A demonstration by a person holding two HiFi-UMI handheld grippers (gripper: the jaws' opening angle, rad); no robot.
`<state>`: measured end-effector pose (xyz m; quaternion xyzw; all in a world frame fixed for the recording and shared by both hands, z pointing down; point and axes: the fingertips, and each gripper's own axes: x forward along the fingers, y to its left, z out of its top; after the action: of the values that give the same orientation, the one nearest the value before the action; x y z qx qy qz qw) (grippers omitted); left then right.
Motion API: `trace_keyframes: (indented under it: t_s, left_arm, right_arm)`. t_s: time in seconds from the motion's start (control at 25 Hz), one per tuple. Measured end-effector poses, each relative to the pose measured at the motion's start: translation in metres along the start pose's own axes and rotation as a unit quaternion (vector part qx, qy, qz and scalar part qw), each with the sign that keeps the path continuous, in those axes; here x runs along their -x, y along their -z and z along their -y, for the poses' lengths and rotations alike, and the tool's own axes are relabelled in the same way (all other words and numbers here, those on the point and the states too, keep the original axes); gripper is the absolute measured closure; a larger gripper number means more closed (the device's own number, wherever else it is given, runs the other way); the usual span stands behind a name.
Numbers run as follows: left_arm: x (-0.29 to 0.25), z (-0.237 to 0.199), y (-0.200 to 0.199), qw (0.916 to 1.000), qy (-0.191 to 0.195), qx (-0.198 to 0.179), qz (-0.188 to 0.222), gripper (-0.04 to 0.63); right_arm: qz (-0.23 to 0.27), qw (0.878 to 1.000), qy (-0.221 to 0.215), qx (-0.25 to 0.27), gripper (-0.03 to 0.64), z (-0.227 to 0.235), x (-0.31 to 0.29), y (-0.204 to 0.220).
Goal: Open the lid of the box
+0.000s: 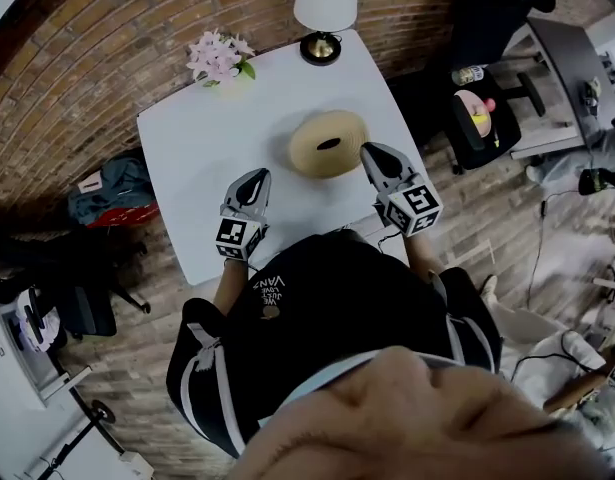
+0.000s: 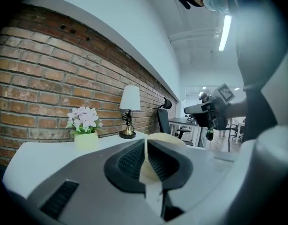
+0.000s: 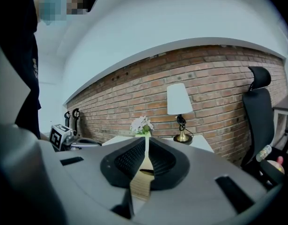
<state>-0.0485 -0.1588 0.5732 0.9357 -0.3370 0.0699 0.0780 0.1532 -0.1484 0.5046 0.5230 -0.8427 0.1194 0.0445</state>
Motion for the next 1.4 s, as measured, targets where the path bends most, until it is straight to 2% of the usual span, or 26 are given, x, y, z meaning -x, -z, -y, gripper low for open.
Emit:
trace_keyframes:
  t_s: [0.44, 0.48, 0.56, 0.76, 0.84, 0.96, 1.08, 1.28, 1.4]
  left_arm:
    - [-0.019, 0.004, 0.029, 0.9994, -0.010, 0.002, -0.034, 0.583]
    - [-0.021, 0.004, 0.031, 0.9993, -0.010, 0.002, -0.037, 0.583]
    - [-0.023, 0.004, 0.037, 0.9990, -0.007, 0.003, -0.045, 0.579]
    - [-0.032, 0.009, 0.050, 0.9975, 0.008, 0.000, -0.070, 0.490]
    - [-0.035, 0.010, 0.052, 0.9972, 0.013, 0.002, -0.073, 0.472]
    - [-0.039, 0.013, 0.056, 0.9965, 0.026, 0.002, -0.080, 0.412]
    - [-0.045, 0.018, 0.063, 0.9945, 0.045, 0.003, -0.094, 0.336]
    - [-0.052, 0.021, 0.077, 0.9903, 0.067, -0.004, -0.122, 0.269]
    - [-0.054, 0.024, 0.085, 0.9871, 0.078, -0.021, -0.138, 0.255]
  right_arm:
    - [-0.090, 0.990, -0.078, 0.078, 0.606, 0.001, -0.034, 0.026]
    - [-0.098, 0.988, -0.085, 0.082, 0.587, 0.000, -0.037, 0.029]
    - [-0.119, 0.983, -0.105, 0.092, 0.488, -0.004, -0.043, 0.035]
    - [-0.168, 0.964, -0.157, 0.136, 0.430, -0.017, -0.054, 0.052]
    - [-0.195, 0.950, -0.182, 0.164, 0.398, -0.023, -0.056, 0.062]
    - [-0.251, 0.914, -0.233, 0.218, 0.344, -0.036, -0.054, 0.083]
    - [-0.298, 0.881, -0.273, 0.246, 0.316, -0.045, -0.051, 0.103]
    - [-0.331, 0.850, -0.302, 0.276, 0.294, -0.048, -0.053, 0.117]
    - [-0.354, 0.827, -0.315, 0.302, 0.279, -0.047, -0.053, 0.126]
